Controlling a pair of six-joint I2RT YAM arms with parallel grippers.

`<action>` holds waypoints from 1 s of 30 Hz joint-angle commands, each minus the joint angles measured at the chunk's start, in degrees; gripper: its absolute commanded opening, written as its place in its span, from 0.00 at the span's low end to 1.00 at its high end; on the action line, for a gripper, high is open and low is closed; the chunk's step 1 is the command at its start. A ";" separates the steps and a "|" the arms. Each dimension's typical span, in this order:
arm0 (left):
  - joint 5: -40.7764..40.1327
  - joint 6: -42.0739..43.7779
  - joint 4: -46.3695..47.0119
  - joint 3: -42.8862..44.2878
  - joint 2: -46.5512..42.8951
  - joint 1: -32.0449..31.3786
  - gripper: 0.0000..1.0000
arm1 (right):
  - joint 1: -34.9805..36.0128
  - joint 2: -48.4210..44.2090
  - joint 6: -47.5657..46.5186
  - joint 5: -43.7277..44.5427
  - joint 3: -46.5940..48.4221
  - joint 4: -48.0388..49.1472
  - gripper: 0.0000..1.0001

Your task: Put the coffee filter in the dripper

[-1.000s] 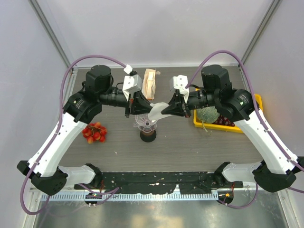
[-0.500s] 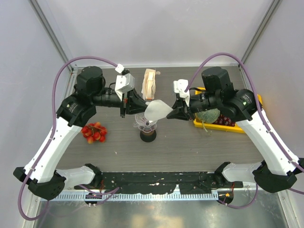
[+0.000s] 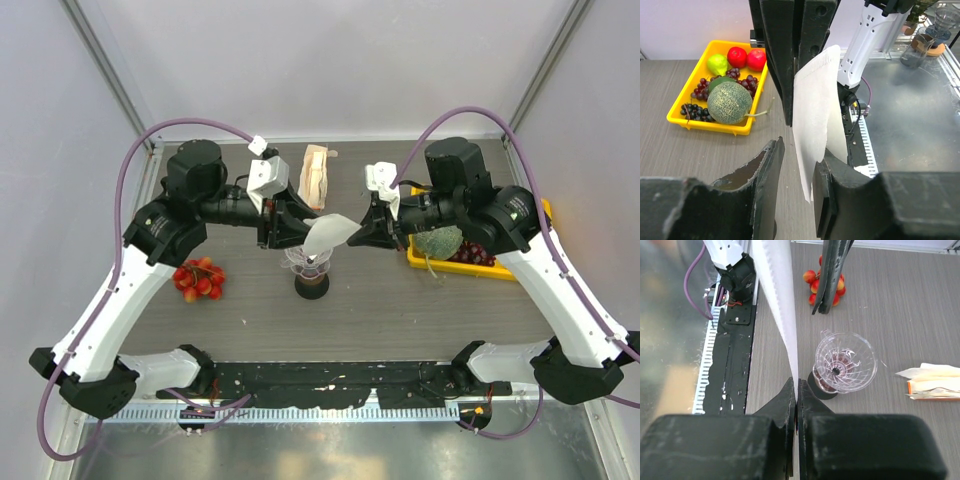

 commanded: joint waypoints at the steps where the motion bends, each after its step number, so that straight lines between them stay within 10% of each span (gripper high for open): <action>1: -0.24 -1.55 3.28 -0.35 0.15 -0.66 0.38 | -0.07 -1.08 2.70 -0.23 -0.50 7.14 0.05; 11: -2.08 -6.65 8.72 -3.87 0.24 -0.66 0.39 | 0.10 -2.31 4.11 -1.64 -3.67 13.66 0.05; 19: -0.77 -7.26 12.15 -5.27 -0.64 -0.75 0.01 | 0.46 -2.49 1.30 -4.18 -3.58 10.15 0.05; 24: -0.06 -7.18 12.51 -3.96 0.85 -0.83 0.32 | 1.51 -1.52 1.03 -4.72 -2.97 9.35 0.05; 30: 1.08 -7.18 13.47 -2.64 2.35 -2.50 0.37 | 1.69 -0.73 2.96 -4.45 -2.88 11.55 0.05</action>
